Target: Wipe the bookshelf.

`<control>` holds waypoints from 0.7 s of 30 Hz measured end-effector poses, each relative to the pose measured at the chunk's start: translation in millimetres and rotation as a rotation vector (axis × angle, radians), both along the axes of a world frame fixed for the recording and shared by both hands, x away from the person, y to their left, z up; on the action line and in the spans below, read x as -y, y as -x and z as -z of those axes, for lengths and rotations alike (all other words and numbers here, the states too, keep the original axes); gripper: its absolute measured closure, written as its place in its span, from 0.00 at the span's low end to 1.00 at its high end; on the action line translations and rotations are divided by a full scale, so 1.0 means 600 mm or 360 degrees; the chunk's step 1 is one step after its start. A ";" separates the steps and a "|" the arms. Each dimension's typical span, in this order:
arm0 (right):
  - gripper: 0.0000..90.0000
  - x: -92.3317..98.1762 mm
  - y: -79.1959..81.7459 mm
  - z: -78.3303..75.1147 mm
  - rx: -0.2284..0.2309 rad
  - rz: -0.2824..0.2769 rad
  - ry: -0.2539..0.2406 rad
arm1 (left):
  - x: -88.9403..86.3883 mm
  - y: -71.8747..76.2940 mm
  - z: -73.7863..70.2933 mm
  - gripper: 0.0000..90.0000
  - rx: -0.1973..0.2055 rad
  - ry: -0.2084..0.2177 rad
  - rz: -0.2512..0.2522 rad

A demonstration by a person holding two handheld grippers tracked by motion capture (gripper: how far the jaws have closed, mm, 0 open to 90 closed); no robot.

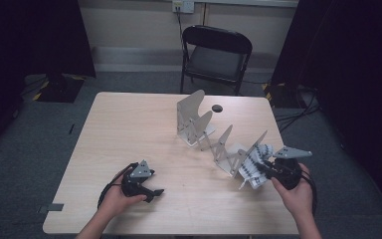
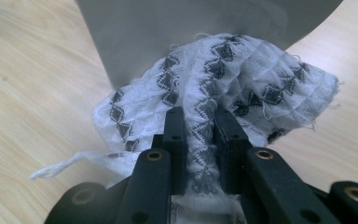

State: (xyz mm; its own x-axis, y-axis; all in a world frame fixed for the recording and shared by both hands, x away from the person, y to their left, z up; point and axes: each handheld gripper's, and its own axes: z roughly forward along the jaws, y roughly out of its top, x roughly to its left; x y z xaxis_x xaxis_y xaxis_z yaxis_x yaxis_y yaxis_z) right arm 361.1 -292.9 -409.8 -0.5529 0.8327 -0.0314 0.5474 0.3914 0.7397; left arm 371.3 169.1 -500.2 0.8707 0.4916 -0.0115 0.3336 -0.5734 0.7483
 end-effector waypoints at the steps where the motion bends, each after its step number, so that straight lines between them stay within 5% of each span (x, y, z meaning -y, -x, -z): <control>1: 0.86 -0.001 0.000 0.008 -0.0014 0.0003 -0.0001 | 0.000 0.000 0.000 0.21 0.0000 0.0000 0.0000; 9: 0.85 -0.008 0.005 0.059 -0.0103 0.0003 -0.0011 | 0.000 0.000 0.000 0.21 0.0000 0.0001 -0.0001; 21: 0.85 -0.013 0.010 0.097 -0.0162 0.0005 -0.0030 | 0.000 0.000 0.000 0.21 0.0000 0.0000 0.0000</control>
State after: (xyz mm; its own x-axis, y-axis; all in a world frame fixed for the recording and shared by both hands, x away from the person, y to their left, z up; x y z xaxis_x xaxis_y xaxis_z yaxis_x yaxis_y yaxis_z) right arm 354.9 -285.0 -468.1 -0.5500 0.8342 0.0406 0.6214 0.3763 0.6873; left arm 371.3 169.1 -500.1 0.8706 0.4918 -0.0116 0.3338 -0.5733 0.7482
